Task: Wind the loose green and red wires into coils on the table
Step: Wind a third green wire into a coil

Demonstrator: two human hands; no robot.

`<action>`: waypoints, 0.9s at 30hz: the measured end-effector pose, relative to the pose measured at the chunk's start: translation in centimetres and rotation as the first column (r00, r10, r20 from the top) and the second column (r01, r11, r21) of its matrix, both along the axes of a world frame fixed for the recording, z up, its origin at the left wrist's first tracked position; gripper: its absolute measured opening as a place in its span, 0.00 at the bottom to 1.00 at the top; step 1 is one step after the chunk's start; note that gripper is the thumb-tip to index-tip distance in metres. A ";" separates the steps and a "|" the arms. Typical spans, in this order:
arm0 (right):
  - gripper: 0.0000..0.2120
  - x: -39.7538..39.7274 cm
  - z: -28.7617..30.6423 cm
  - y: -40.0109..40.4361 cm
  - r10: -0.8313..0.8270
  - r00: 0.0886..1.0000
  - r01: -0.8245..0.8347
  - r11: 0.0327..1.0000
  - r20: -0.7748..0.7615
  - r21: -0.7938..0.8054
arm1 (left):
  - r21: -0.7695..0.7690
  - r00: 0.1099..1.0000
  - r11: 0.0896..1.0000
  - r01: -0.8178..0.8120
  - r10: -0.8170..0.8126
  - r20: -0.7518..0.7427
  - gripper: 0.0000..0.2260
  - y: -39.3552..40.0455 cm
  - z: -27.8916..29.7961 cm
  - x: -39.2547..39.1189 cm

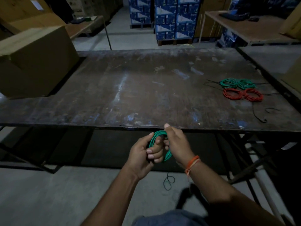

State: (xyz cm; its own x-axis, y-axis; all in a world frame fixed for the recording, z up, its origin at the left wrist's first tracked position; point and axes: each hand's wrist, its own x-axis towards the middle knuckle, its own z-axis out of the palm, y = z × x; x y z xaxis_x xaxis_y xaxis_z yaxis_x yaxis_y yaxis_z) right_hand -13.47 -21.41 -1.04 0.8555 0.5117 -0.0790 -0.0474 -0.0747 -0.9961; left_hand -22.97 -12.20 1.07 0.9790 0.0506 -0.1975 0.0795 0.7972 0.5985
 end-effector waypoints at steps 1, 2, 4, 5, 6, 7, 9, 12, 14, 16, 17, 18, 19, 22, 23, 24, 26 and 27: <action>0.21 0.1 0.4 -0.1 -0.037 0.997 0.041 0.997 0.066 -0.058 | -0.008 1.000 1.000 0.022 -0.022 0.015 0.17 -0.3 0.0 0.1; 0.22 0.3 0.7 -0.2 -0.051 0.985 0.071 0.991 0.164 -0.116 | -0.014 0.998 0.999 0.045 -0.044 0.035 0.17 -0.5 0.1 0.2; 0.24 0.6 1.3 -0.6 -0.055 0.948 0.110 0.981 0.312 -0.161 | -0.019 0.993 0.996 0.089 -0.087 0.078 0.18 -0.6 0.1 0.4; 0.24 0.6 1.5 -0.7 -0.057 0.942 0.112 0.983 0.332 -0.149 | -0.021 0.990 0.995 0.101 -0.098 0.099 0.17 -0.6 0.1 0.6; 0.23 0.6 1.6 -0.8 -0.052 0.951 0.089 0.990 0.305 -0.110 | -0.034 0.989 0.994 0.099 -0.095 0.114 0.17 -0.5 0.1 0.8; 0.22 0.6 1.6 -0.7 -0.031 0.968 0.048 0.997 0.247 -0.062 | -0.069 0.990 0.994 0.083 -0.074 0.117 0.17 -0.4 0.1 0.9; 0.23 1.0 1.1 -1.2 0.034 0.984 -0.034 0.999 0.177 -0.005 | -0.194 0.995 0.981 0.000 0.019 0.097 0.16 0.0 0.3 1.0; 0.19 2.4 -0.6 -3.1 0.198 0.965 -0.183 0.978 0.174 -0.096 | -0.326 0.967 0.920 -0.217 0.249 0.059 0.17 2.4 0.6 0.7; 0.08 2.8 -1.7 -4.7 0.300 0.930 -0.255 0.943 0.213 -0.214 | -0.374 0.923 0.864 -0.338 0.382 0.049 0.20 4.4 0.5 0.6; 0.06 2.4 -2.2 -5.9 0.383 0.887 -0.311 0.908 0.256 -0.282 | -0.402 0.876 0.805 -0.436 0.482 0.017 0.19 5.9 0.4 0.7; 0.07 2.0 -1.9 -6.2 0.423 0.852 -0.333 0.892 0.309 -0.306 | -0.401 0.853 0.782 -0.478 0.522 0.002 0.17 6.4 0.2 0.7; 0.09 1.5 -1.5 -6.3 0.462 0.805 -0.349 0.876 0.372 -0.334 | -0.381 0.831 0.766 -0.518 0.556 -0.011 0.16 6.6 0.1 0.8; 0.10 1.0 -0.9 -6.2 0.502 0.749 -0.366 0.858 0.433 -0.361 | -0.338 0.814 0.761 -0.554 0.581 -0.026 0.15 6.6 0.1 1.0; 0.10 -0.6 1.6 -5.0 0.572 0.548 -0.376 0.820 0.610 -0.431 | -0.014 0.793 0.794 -0.608 0.606 -0.053 0.15 5.2 -0.4 1.6; 0.09 -1.1 2.5 -4.6 0.569 0.508 -0.368 0.822 0.646 -0.435 | 0.145 0.797 0.793 -0.592 0.603 -0.046 0.15 4.2 -0.7 1.7; 0.08 -1.4 3.4 -4.1 0.563 0.487 -0.357 0.826 0.667 -0.436 | 0.297 0.809 0.777 -0.554 0.587 -0.027 0.15 3.2 -0.9 1.7; 0.08 -1.5 5.3 -3.5 0.550 0.472 -0.345 0.834 0.689 -0.430 | 0.557 0.840 0.691 -0.461 0.543 0.021 0.16 1.3 -1.3 1.5; 0.07 -1.3 6.2 -3.3 0.545 0.483 -0.346 0.837 0.685 -0.423 | 0.627 0.859 0.658 -0.417 0.510 0.035 0.16 0.8 -1.4 1.3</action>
State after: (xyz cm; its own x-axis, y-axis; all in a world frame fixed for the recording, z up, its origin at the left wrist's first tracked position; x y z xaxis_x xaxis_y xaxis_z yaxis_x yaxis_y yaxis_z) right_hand -14.73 -24.67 5.11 0.2995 0.8978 0.3229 0.8044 -0.0556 -0.5915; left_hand -21.67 -11.38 -0.33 0.7614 0.6423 -0.0879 -0.0861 0.2345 0.9683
